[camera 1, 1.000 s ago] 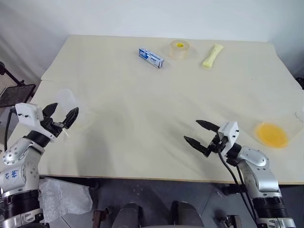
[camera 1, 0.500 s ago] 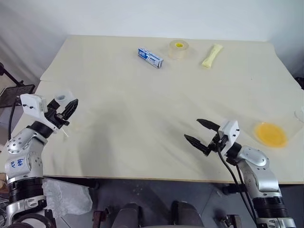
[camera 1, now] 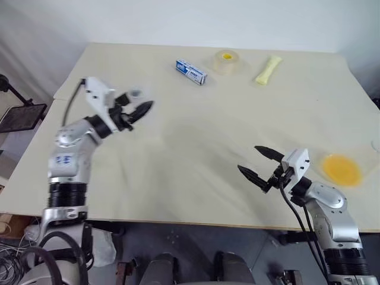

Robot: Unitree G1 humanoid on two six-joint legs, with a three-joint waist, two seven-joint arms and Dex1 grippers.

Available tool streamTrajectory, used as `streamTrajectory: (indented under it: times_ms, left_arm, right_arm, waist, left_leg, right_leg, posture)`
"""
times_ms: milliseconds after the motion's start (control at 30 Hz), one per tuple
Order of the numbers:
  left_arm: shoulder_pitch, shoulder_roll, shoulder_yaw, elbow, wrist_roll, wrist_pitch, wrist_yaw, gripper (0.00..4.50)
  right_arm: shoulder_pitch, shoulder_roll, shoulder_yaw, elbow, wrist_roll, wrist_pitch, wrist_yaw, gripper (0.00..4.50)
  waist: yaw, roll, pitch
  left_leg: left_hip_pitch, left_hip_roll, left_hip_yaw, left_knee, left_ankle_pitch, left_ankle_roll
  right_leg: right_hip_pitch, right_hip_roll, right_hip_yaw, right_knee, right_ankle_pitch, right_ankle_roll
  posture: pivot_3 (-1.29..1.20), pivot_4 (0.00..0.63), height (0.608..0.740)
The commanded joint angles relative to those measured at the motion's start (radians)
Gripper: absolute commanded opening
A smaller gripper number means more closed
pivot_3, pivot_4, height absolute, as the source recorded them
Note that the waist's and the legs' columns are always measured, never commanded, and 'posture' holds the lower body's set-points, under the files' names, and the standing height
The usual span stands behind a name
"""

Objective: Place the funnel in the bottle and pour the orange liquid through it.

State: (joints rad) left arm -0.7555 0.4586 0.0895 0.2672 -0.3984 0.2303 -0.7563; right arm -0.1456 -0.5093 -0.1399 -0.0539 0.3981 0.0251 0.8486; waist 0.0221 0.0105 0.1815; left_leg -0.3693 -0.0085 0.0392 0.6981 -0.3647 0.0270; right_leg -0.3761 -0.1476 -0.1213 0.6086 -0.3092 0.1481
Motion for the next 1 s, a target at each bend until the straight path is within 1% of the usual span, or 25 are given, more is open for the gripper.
streamTrajectory:
  times_ms: [33,100,167,300,400,567,800,867,967,1000]
  left_arm:
    - [-0.078,-0.055,-0.076,0.040,0.031,-0.012,-0.054,2.30]
    - [-0.113,-0.106,-0.102,0.077,0.037,-0.037,-0.076,2.30]
    - [-0.127,-0.125,-0.109,0.100,0.044,-0.045,-0.088,2.30]
    - [-0.192,-0.184,-0.167,0.233,0.117,-0.005,-0.060,2.30]
    - [-0.194,-0.224,-0.166,0.258,0.124,-0.050,-0.080,2.30]
    - [-0.194,-0.260,-0.188,0.261,0.140,-0.058,-0.117,2.30]
    - [-0.221,-0.283,-0.202,0.312,0.179,-0.051,-0.114,2.30]
    - [-0.217,-0.290,-0.202,0.309,0.185,-0.055,-0.114,3.05]
    - [-0.211,-0.293,-0.206,0.299,0.192,-0.043,-0.113,3.92]
    - [-0.208,-0.292,-0.205,0.291,0.191,-0.035,-0.115,4.27]
  right_arm:
    - [0.010,-0.018,-0.044,-0.058,0.021,-0.006,-0.014,4.50]
    - [0.028,-0.019,-0.056,-0.081,0.024,-0.004,-0.026,4.50]
    - [0.039,-0.017,-0.062,-0.094,0.024,-0.001,-0.033,4.50]
    - [0.086,-0.009,-0.077,-0.135,0.019,-0.002,-0.069,4.50]
    - [0.125,0.000,-0.083,-0.163,0.022,-0.002,-0.091,4.50]
    - [0.174,0.007,-0.086,-0.200,0.023,-0.006,-0.111,4.50]
    - [0.176,0.008,-0.085,-0.201,0.021,-0.010,-0.126,4.50]
    - [0.175,0.009,-0.086,-0.201,0.020,-0.012,-0.130,4.50]
    - [0.173,0.010,-0.085,-0.197,0.018,-0.014,-0.132,4.50]
    - [0.173,0.010,-0.085,-0.195,0.018,-0.016,-0.132,4.50]
  waist:
    - [0.000,0.000,0.000]
    - [0.000,0.000,0.000]
    - [-0.002,0.000,0.000]
    - [0.002,0.000,0.000]
    - [0.005,-0.001,0.000]
    - [0.003,-0.001,0.000]
    - [0.005,-0.001,0.000]
    - [0.005,-0.001,0.000]
    - [0.004,-0.001,0.000]
    - [0.004,-0.001,0.000]
  left_leg:
    - [0.000,0.000,0.001,0.000,0.000,0.000]
    - [0.000,0.000,0.002,0.000,0.000,0.000]
    - [0.000,0.000,0.003,0.000,0.000,0.000]
    - [0.000,0.001,0.005,0.000,0.000,0.000]
    - [-0.001,0.000,0.007,0.001,0.000,0.000]
    - [-0.002,0.000,0.007,0.000,0.000,0.000]
    - [-0.001,0.000,0.007,0.001,0.000,0.000]
    - [-0.001,0.000,0.007,0.001,0.000,0.000]
    - [-0.001,0.000,0.007,0.001,0.000,0.000]
    - [-0.001,0.000,0.007,0.001,0.000,0.000]
  right_leg:
    - [0.000,0.000,0.000,0.000,0.000,0.000]
    - [0.000,0.000,0.000,0.000,0.000,0.000]
    - [0.000,0.000,-0.001,0.000,0.000,0.000]
    - [0.000,0.001,-0.002,-0.001,0.000,0.000]
    - [0.000,0.000,-0.002,-0.001,0.000,0.000]
    - [0.000,0.000,-0.003,-0.001,0.000,0.000]
    - [0.000,0.000,-0.002,-0.001,0.000,0.000]
    - [0.000,0.000,-0.002,-0.001,0.000,0.000]
    - [0.000,0.000,-0.002,-0.001,0.000,0.000]
    - [0.000,0.000,-0.002,-0.001,0.000,0.000]
  posture:
    - [0.00,0.150,0.740]
    - [0.00,0.150,0.740]
    - [0.00,0.150,0.740]
    - [0.00,0.150,0.740]
    - [0.00,0.150,0.740]
    - [0.00,0.150,0.740]
    - [0.00,0.150,0.740]
    - [0.00,0.150,0.740]
    - [0.00,0.150,0.740]
    - [0.00,0.150,0.740]
